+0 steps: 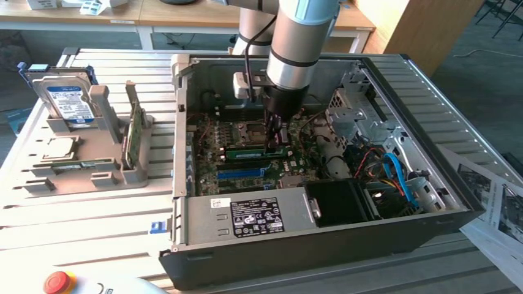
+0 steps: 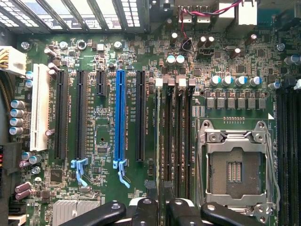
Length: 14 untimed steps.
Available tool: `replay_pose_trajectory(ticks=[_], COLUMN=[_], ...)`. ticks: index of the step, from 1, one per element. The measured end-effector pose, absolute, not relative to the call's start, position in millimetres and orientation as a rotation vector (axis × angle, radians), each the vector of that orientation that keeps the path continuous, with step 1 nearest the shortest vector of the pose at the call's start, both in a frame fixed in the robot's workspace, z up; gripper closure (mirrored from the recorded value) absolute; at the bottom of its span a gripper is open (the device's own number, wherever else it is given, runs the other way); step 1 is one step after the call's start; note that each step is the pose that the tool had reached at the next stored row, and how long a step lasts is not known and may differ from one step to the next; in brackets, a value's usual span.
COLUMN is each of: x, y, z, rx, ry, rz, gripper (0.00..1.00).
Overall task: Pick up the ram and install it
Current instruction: 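Insert the ram into the slot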
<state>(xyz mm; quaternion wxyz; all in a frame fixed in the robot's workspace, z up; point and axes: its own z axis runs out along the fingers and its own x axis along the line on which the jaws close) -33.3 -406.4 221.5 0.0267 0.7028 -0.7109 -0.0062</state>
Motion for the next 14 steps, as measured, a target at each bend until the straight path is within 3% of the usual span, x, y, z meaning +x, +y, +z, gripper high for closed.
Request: replay_pose_trajectory(ticks=[14], x=[-33.4], y=[-406.4], z=[221.6], rx=[2.171], ry=[-2.196], rz=[-0.019], gripper=[0.82])
